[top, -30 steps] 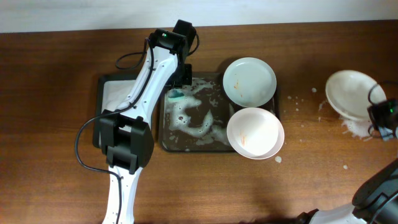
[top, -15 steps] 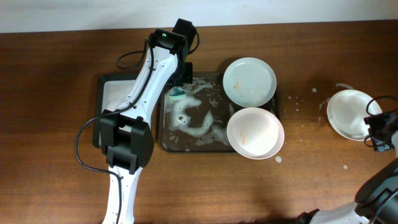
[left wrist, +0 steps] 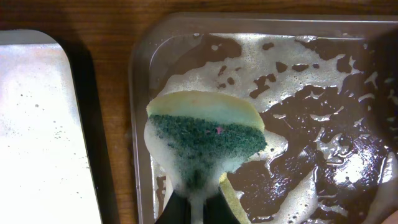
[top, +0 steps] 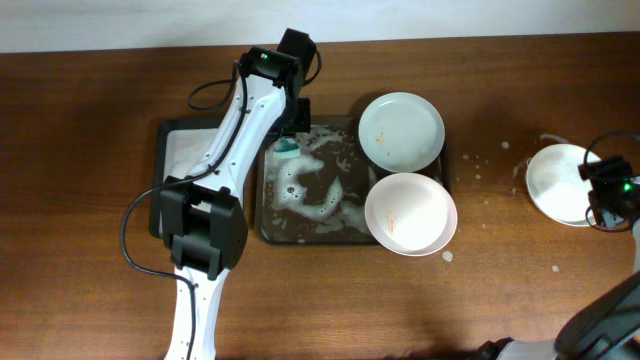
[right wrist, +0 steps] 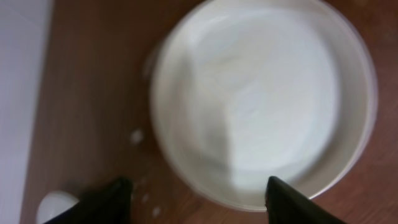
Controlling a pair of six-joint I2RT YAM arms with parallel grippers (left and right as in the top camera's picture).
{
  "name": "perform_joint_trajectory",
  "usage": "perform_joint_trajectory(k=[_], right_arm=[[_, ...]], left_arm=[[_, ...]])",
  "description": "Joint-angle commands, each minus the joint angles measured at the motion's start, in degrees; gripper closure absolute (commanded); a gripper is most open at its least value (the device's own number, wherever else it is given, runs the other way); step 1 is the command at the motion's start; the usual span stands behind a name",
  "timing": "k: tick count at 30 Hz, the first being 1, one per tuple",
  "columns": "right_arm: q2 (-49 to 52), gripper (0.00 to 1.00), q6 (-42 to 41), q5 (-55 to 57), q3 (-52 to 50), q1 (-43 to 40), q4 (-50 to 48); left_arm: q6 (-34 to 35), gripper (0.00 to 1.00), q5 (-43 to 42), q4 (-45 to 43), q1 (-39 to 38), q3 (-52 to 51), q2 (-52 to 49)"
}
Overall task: Clean dirty plates on tray and stack at the side
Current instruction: 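Carry the white bowl right and set it on the table, then release the bowl and move right gripper to the pink bowl rim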
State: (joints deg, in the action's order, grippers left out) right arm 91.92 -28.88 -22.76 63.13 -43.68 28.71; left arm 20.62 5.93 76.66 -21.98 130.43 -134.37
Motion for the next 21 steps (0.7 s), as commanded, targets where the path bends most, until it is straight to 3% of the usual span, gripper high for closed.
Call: perform_joint_trajectory(k=[1,7,14,17,21], right_arm=[[-5.46,0.28,6.29,-4.02,-0.33,5.18,1.42],[-7.65,0.28,7.63,-0.26,-0.07,20.37,0.76],[-6.08,0.25,7.43,16.85,3.54,39.15,-0.66],[-4.15,0.25,7.48,17.64,4.44,42.12,0.26],[-2.71,0.26,10.36,15.13,4.44,43.04,10.69]], left_arm=[[-0.55,0.99,-0.42,-0.17,0.39,0.87,0.22],[-0.52,0.99,-1.27,-0.33,0.37,0.87,0.22],[-0.52,0.99,-1.25,-0.35,0.37,0.87,0.22],[-0.52,0.99,-1.25,-0.35,0.39,0.87,0.22],[-0.52,0.99,-1.27,0.24,0.39,0.87,0.22]])
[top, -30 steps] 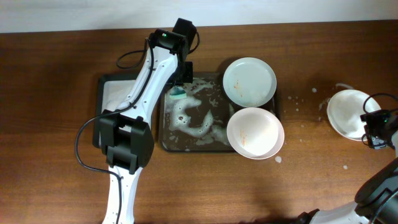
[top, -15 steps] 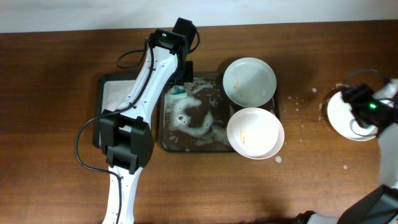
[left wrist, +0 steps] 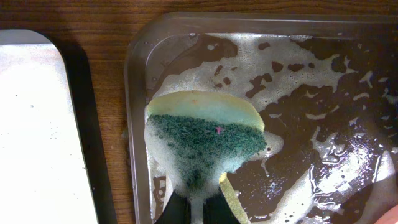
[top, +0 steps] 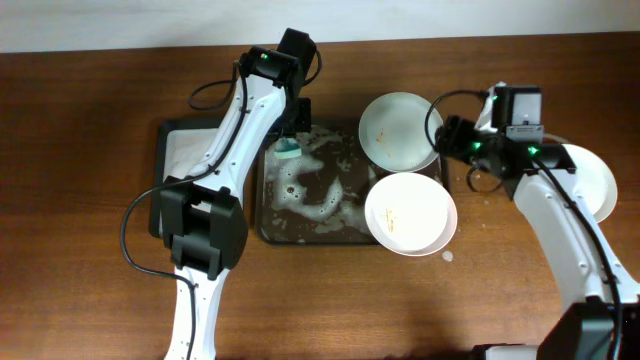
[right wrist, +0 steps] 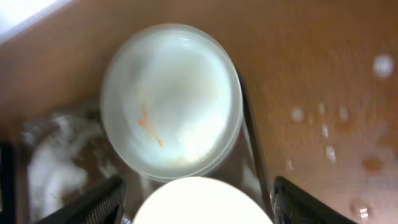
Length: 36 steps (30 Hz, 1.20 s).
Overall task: Clean dirty plates on tray and stack at the side
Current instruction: 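Release the bowl and move right gripper to the pink bowl rim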
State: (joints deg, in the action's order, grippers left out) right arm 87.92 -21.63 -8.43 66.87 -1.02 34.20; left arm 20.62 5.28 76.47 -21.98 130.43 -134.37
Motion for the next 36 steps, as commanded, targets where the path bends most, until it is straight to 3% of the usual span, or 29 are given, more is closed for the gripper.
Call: perform_joint_trajectory(k=[1,8,12,29,33,36], right_arm=[[1.29,0.26,3.76,0.42,0.7,0.37,7.32],[1.51,0.27,7.93,1.44,0.57,0.26,19.39],[1.57,0.46,7.91,5.35,-1.2,0.26,22.62],[4.02,0.68,7.91,7.65,-16.46,0.26,5.55],[5.46,0.79,7.91,7.61,-16.46,0.26,4.94],[5.46,0.93,7.91,7.19,-16.41,0.26,4.94]], left_arm=[[-0.52,0.99,-0.61,0.59,0.39,0.87,0.22],[-0.52,0.99,-0.59,0.7,0.39,0.87,0.22],[-0.52,1.0,-0.61,0.7,0.39,0.85,0.22],[-0.52,1.0,-0.57,0.7,0.39,0.85,0.22],[-0.52,0.99,-0.57,0.66,0.39,0.87,0.22],[-0.52,0.99,-0.57,0.66,0.39,0.87,0.22]])
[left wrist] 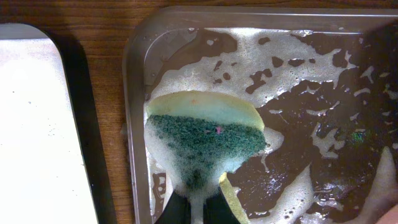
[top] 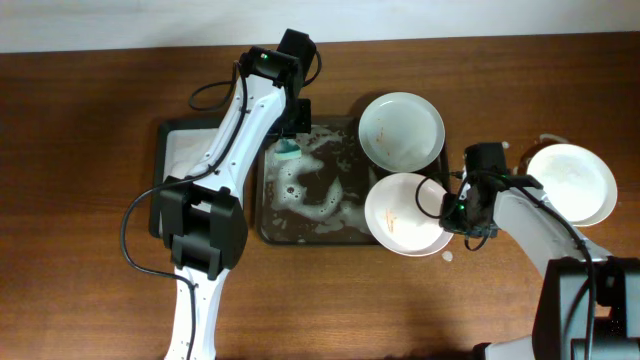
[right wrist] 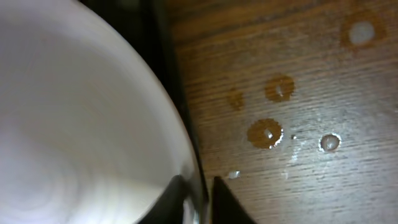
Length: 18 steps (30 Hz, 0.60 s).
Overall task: Clean dirty plates on tray and stack at the side
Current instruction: 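Release the bowl and move right gripper to the pink bowl rim, then grasp the pink bowl rim and tilt it up with right gripper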
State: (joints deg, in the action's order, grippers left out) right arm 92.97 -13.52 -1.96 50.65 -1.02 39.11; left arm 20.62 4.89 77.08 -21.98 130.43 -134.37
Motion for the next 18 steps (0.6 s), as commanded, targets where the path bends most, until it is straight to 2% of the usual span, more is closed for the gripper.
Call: perform_joint_trajectory(k=[1,5,11,14,18], right_arm=[[0.42,0.96,-0.2,0.72,-0.17,0.26,0.04],[0.28,0.96,-0.2,0.72,0.74,0.26,1.2],[-0.31,0.96,-0.2,0.35,6.16,0.33,8.98],[-0.46,0.96,-0.2,-5.92,8.92,0.44,13.16],[-0.46,0.96,-0.68,-11.96,10.45,3.5,14.01]], left_arm=[[-0.52,0.99,-0.15,0.04,0.39,0.85,0.22],[-0.52,0.99,-0.15,0.04,0.39,0.87,0.22],[-0.52,0.99,-0.15,0.04,0.39,0.87,0.22],[-0.52,1.0,-0.17,0.04,0.39,0.87,0.22],[-0.98,0.99,-0.17,0.09,0.42,0.87,0.22]])
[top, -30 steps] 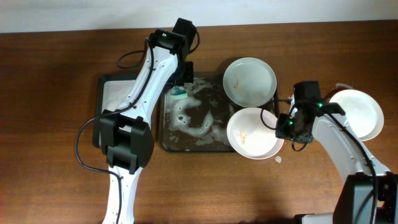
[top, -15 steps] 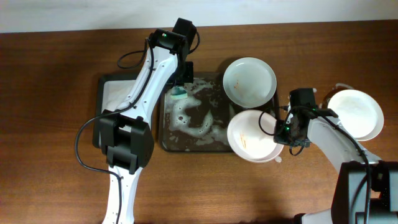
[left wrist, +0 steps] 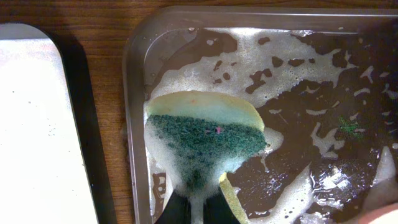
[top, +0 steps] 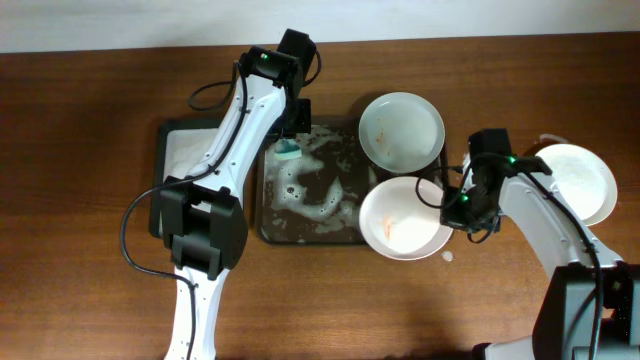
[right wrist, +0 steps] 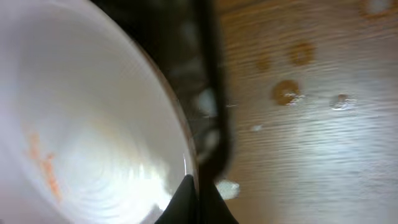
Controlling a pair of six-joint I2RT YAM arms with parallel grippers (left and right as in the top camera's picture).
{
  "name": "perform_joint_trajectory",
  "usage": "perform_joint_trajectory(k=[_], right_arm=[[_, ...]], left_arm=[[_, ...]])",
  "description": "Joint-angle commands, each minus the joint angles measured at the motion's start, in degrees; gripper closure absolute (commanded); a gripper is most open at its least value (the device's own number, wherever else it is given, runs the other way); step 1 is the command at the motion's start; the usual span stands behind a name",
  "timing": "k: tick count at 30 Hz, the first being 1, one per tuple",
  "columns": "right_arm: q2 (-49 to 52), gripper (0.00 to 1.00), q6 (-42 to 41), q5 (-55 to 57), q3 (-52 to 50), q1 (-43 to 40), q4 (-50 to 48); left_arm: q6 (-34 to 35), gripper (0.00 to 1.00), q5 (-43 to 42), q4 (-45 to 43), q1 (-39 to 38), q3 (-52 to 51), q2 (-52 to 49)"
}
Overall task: Clean dirty plates on tray and stack at the side
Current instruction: 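Grasp the pink bowl rim and tilt it up with right gripper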
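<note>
A soapy metal tray [top: 310, 190] lies mid-table. My left gripper [left wrist: 191, 208] is shut on a green-and-yellow foamy sponge [left wrist: 205, 140] at the tray's far left corner. A white plate with orange smears [top: 403, 220] rests tilted on the tray's near right corner; my right gripper [right wrist: 196, 199] is shut on its right rim [right wrist: 183, 143]. A second dirty plate [top: 401, 131] lies on the tray's far right corner. A clean white plate [top: 578, 182] sits on the table at the right.
A flat white-lined tray [top: 185, 155] lies left of the soapy tray. Water drops and a foam blob [top: 447, 256] dot the wood between the tray and the clean plate. The left arm [top: 240, 120] reaches over the tray's left side.
My right gripper has shut on the near plate's right rim, and the plate has shifted slightly left and toward the near edge. The left gripper and sponge have stayed put.
My right gripper was open over the clean plate at the far right. It then hung open above the far dirty plate, then sat at the near plate's right rim. Now it grips that rim. The left gripper held the sponge in the tray corner throughout.
</note>
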State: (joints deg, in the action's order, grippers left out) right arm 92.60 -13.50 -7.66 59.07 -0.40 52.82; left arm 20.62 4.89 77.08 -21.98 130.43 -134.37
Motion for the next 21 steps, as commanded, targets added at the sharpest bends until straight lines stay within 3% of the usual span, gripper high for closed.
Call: perform_joint_trajectory(k=[1,7,11,16,21], right_arm=[[-0.09,0.96,-2.32,-6.29,2.54,4.46,-0.09],[-0.09,0.96,-13.94,-4.35,4.17,14.05,-7.32],[0.7,0.96,-24.33,5.53,4.17,20.87,-14.93],[5.27,0.96,-29.29,8.81,4.17,24.92,-19.41],[11.78,0.96,-30.77,6.49,4.17,26.21,-23.87]], left_arm=[[-0.98,0.99,-0.17,0.15,0.42,0.87,0.22],[-1.05,0.99,-0.59,2.73,2.03,0.87,0.24],[-5.33,0.99,-8.33,3.61,4.83,0.87,0.24],[-5.99,0.99,-10.32,4.04,6.67,0.87,0.24],[-10.99,0.99,-13.77,4.63,5.97,0.87,0.24]])
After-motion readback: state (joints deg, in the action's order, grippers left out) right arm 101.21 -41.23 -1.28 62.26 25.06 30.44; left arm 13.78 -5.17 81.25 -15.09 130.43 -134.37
